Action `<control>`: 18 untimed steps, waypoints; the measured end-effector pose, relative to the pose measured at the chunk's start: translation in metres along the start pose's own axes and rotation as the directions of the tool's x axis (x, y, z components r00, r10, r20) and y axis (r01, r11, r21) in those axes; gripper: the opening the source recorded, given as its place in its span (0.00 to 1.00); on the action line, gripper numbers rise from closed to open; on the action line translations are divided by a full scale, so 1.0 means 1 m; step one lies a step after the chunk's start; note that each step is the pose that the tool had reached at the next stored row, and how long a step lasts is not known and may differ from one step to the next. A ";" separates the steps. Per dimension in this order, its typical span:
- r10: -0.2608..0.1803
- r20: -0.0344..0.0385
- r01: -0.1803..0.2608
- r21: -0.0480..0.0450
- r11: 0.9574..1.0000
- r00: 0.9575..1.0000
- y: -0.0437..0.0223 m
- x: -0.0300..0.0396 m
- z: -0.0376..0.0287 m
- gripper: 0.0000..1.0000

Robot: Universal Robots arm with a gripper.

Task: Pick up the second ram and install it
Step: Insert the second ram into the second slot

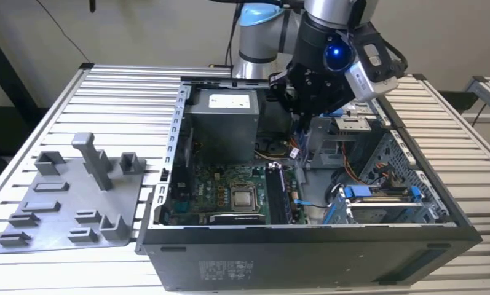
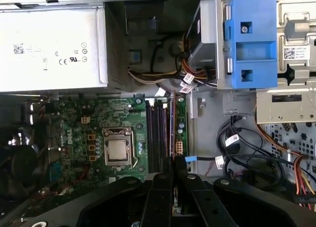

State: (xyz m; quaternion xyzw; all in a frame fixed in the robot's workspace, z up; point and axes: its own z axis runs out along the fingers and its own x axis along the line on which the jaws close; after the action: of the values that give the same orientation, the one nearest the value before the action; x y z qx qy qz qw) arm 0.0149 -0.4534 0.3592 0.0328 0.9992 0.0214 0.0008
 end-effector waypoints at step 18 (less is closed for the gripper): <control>0.000 -0.002 0.000 -0.001 1.000 1.000 -0.0020 0.0000 0.0257 0.14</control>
State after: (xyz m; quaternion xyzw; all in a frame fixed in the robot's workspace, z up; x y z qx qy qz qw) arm 0.0149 -0.4543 0.3334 0.0328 0.9992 0.0218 -0.0002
